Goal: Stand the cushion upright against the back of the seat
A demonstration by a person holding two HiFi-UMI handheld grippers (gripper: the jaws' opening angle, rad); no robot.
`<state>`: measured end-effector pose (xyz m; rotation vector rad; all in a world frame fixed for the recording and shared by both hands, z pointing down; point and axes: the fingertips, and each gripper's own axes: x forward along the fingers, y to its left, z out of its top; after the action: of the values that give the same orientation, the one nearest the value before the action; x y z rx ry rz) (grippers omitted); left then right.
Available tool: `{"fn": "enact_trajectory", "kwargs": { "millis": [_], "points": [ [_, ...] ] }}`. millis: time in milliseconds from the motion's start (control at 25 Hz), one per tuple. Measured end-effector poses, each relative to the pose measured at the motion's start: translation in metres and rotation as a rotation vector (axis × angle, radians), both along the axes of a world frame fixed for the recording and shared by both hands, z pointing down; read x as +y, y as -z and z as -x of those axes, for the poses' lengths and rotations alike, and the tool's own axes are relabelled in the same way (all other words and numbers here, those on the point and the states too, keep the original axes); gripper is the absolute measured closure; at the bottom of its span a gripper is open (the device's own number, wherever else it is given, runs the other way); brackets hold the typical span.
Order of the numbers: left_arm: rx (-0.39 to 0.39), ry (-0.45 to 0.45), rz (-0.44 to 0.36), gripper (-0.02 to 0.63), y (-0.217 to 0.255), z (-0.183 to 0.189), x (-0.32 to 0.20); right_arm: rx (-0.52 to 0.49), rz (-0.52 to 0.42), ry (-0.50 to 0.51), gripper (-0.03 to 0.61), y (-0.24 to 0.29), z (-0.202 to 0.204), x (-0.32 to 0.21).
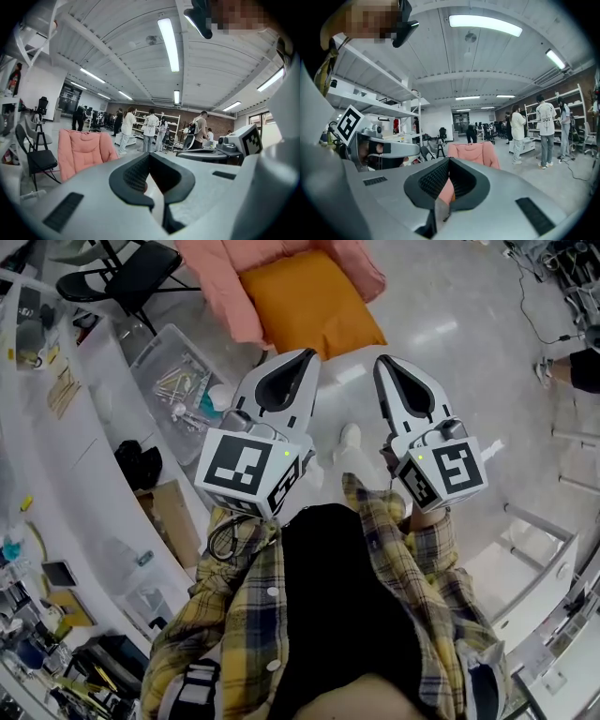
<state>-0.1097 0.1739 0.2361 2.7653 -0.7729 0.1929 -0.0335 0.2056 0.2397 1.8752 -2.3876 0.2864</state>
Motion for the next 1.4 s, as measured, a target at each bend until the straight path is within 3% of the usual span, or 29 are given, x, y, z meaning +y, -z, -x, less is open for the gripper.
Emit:
{"fn": "enact_trajectory", "kwargs": {
  "millis": [400, 720, 1080, 1400],
  "points": [
    [-0.004, 0.032, 0.021, 0.611, -0.010, -0.022, -0.030, 0.000, 0.027, 0.020, 0.561, -0.010, -0.025, -0.027],
    [-0.008, 0.084, 0.011, 0.611, -0.010, -0.079, -0.070, -0.013, 0.019, 0.064, 0.561, -0.010, -0.086, -0.070],
    [0.014, 0.221, -0.016, 0.611, 0.000, -0.148, -0.109, -0.001, 0.014, 0.175, 0.561, -0.004, -0.165, -0.106],
    [-0.027, 0.375, -0.001, 0.611, -0.010, -0.155, -0.116, -0.035, 0.049, 0.291, 0.561, -0.019, -0.191, -0.119]
  ]
}}
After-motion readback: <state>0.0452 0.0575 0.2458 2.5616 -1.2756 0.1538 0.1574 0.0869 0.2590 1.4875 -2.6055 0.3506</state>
